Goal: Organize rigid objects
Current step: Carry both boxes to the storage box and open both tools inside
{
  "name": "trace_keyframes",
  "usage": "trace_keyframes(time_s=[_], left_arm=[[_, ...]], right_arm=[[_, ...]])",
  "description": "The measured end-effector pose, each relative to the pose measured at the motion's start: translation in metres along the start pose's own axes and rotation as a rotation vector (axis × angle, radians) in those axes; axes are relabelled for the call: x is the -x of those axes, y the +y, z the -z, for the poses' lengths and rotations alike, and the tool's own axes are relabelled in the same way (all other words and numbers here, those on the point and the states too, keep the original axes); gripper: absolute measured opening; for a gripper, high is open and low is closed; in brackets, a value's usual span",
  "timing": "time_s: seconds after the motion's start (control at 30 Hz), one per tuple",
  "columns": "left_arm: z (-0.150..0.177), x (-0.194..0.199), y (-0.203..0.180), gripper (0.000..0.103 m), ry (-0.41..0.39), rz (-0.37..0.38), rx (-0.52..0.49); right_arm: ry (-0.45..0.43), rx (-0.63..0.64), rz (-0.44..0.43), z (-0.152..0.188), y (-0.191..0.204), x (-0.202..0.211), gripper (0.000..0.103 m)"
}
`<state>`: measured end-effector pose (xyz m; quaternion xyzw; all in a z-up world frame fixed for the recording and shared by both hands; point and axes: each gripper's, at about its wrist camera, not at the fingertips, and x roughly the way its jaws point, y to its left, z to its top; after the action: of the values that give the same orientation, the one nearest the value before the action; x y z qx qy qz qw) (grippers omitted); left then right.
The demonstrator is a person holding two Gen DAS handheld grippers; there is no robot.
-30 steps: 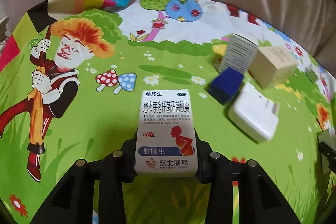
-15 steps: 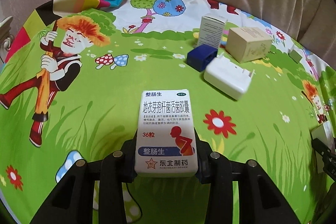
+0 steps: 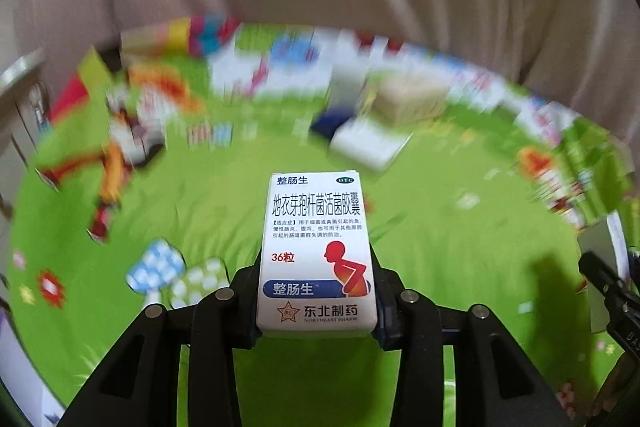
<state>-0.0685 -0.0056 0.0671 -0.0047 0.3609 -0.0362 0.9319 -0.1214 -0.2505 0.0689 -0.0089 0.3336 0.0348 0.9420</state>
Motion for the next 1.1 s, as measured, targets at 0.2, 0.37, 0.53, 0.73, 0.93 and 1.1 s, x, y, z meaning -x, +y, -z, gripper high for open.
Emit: trace_keyframes(time_s=[0.2, 0.37, 0.53, 0.73, 0.93, 1.1], left_arm=[[-0.014, 0.130, -0.024, 0.041, -0.459, 0.008, -0.041], [-0.008, 0.199, -0.024, 0.041, -0.709, 0.014, -0.030], [-0.001, 0.228, -0.014, 0.041, -0.774, 0.010, -0.025], [0.015, 0.239, 0.008, 0.041, -0.734, -0.022, -0.019], [0.045, 0.245, 0.052, 0.042, -0.679, -0.106, 0.029], [0.064, 0.259, 0.091, 0.042, -0.678, -0.200, 0.084]], right_arm=[[-0.543, 0.089, 0.134, -0.022, 0.035, 0.133, 0.069], [-0.795, 0.160, 0.193, -0.025, 0.057, 0.200, 0.069], [-0.857, 0.195, 0.171, -0.025, 0.075, 0.224, 0.069], [-0.784, 0.221, 0.060, -0.030, 0.094, 0.216, 0.069], [-0.697, 0.281, -0.067, -0.027, 0.130, 0.201, 0.069], [-0.695, 0.333, -0.146, -0.019, 0.162, 0.201, 0.069]])
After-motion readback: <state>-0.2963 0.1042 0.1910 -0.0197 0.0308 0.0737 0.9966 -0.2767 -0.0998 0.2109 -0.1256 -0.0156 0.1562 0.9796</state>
